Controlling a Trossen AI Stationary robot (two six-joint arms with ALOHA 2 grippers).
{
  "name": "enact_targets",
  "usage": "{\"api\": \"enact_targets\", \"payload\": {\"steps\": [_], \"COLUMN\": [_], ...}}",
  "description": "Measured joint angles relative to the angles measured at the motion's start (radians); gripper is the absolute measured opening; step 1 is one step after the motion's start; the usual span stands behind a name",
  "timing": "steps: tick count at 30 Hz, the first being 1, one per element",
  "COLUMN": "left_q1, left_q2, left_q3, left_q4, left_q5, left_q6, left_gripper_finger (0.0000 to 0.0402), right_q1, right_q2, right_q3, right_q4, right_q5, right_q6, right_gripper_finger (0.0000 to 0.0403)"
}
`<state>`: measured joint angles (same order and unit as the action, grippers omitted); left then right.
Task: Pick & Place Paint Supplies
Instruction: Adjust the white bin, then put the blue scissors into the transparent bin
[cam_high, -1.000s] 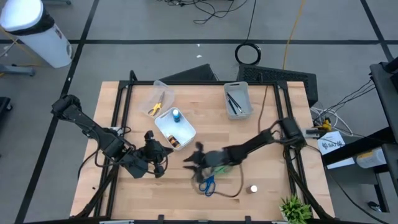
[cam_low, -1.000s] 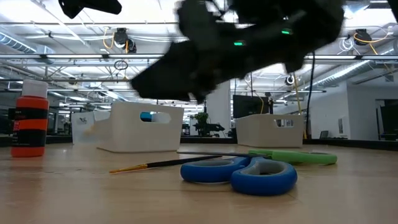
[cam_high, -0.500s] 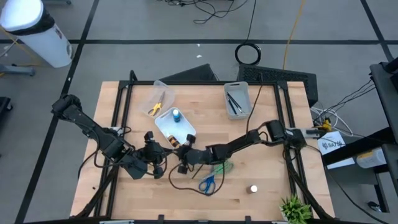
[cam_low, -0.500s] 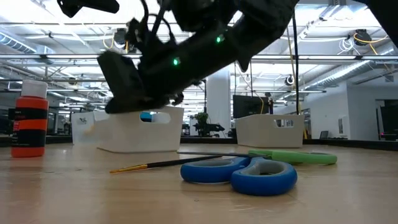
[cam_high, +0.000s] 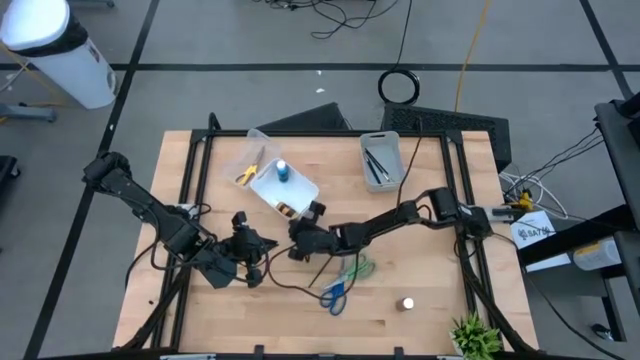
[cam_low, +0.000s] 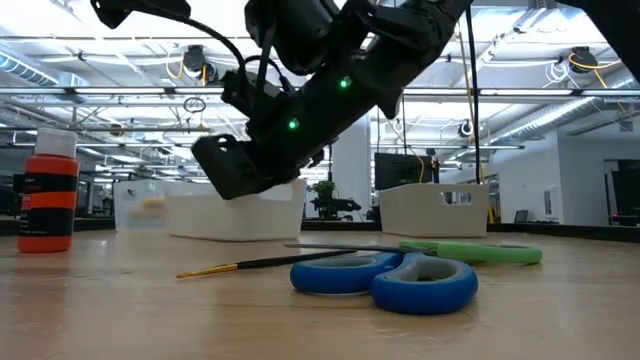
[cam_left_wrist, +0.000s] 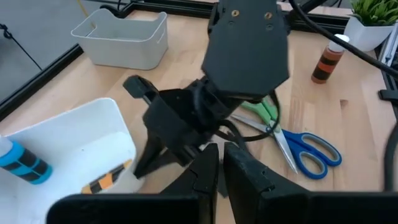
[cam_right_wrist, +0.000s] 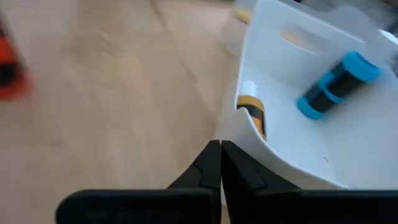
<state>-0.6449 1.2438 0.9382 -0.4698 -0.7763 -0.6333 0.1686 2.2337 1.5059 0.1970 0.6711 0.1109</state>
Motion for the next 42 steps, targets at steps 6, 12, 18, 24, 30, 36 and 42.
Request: {"api": "enact_targets", "payload": {"steps": [6, 12, 18, 24, 30, 36, 42], "left_q1": [0.0, 0.0, 0.0, 0.0, 0.003, 0.004, 0.03], "left_q2": [0.0, 0.0, 0.0, 0.0, 0.0, 0.051, 0.113], "left_q3": [0.0, 0.0, 0.0, 0.0, 0.0, 0.0, -0.001], "left_q4": [0.0, 0.0, -0.001, 0.001, 0.007, 0.03, 0.043], "left_q5": [0.016, 0.041, 0.052, 0.05, 0.03, 0.02, 0.042], "left_q6": [-0.004, -0.004, -0.006, -0.01, -0.046, -0.045, -0.012], "left_gripper_finger": [0.0037, 0.0037, 0.0037, 0.0037, 0.0037, 0.0037, 0.0037], "right_q1": [-0.006, 0.042, 0.155, 0.306, 0.359, 0.342, 0.324], "right_q2": [-0.039, -0.143, -0.318, -0.533, -0.628, -0.601, -0.526], "right_q3": [0.0, -0.003, -0.092, -0.309, -0.57, -0.623, -0.603], "right_q4": [-0.103, -0.293, -0.485, -0.399, 0.076, 0.123, 0.113], "right_q5": [0.037, 0.034, 0.035, -0.026, -0.195, -0.31, -0.362], "right_q6": [0.0, 0.009, 0.088, 0.162, 0.107, 0.105, 0.084], "right_gripper_finger": [0.0001, 0.0001, 0.0001, 0.0001, 0.003, 0.013, 0.0213]}}
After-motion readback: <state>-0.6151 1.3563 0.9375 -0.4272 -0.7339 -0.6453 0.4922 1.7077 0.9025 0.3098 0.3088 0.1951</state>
